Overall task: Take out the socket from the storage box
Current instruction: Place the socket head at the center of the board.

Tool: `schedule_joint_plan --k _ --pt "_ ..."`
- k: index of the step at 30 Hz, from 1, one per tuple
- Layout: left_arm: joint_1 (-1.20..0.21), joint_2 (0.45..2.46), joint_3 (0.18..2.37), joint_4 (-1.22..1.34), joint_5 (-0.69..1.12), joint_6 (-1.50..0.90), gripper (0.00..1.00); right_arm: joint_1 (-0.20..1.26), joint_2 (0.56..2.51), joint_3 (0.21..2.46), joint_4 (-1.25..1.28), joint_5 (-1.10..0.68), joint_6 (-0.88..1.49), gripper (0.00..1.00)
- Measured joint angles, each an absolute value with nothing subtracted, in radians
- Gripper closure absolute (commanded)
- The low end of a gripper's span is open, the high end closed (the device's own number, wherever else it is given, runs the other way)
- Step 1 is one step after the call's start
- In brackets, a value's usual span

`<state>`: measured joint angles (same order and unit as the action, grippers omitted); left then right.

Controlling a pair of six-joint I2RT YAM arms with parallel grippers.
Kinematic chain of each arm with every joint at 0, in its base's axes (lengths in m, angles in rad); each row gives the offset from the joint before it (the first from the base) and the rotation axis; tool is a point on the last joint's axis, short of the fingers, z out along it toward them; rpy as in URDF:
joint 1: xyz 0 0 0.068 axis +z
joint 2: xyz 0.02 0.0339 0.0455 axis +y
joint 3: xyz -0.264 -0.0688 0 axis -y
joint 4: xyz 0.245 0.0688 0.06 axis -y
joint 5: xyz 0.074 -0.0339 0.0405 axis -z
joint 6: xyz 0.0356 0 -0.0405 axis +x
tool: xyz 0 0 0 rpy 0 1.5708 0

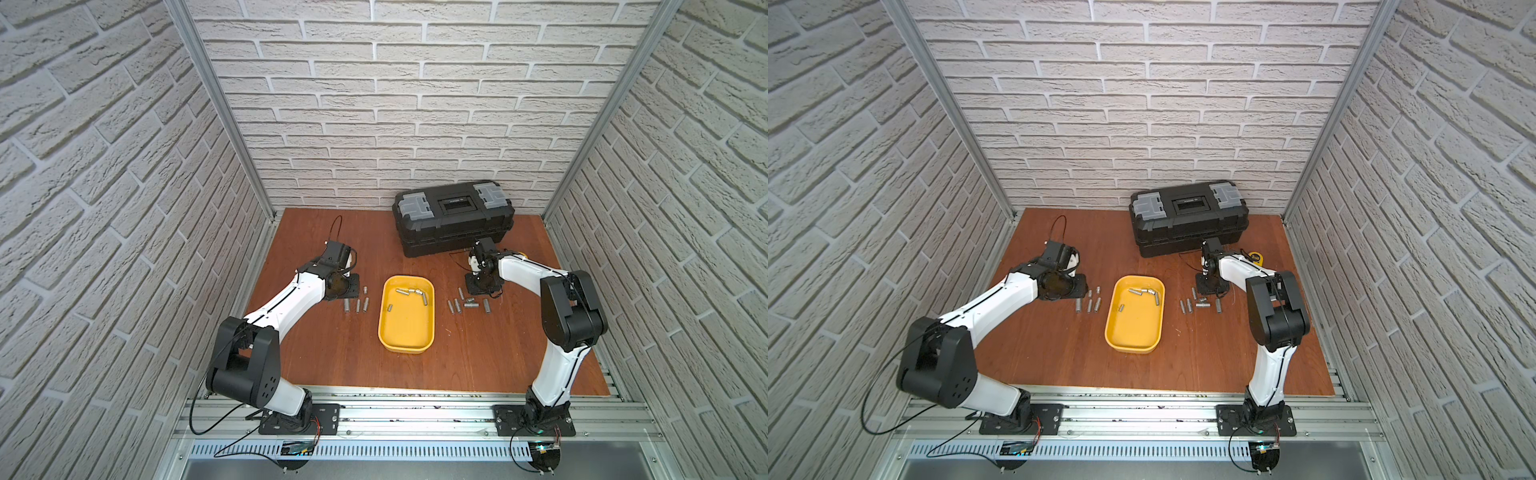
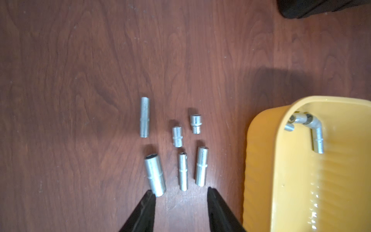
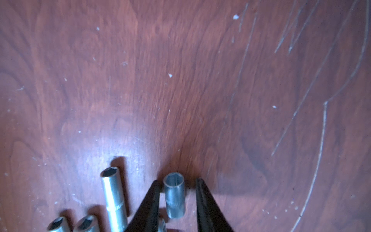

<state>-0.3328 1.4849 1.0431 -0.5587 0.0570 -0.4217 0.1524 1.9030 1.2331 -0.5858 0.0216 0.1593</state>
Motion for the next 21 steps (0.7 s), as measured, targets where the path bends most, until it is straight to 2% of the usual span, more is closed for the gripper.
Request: schedule_joint_plan --k 12,21 --pt "-0.481 1.565 1.208 -0.59 0.014 -0.399 0.53 0.149 1.882 1.233 -0.603 0.018 0.157 0.6" --pt "-0.648 1.777 1.419 -0.66 -0.059 -0.371 0.52 0.147 1.699 1.23 -0.625 -0.002 0.162 0.6"
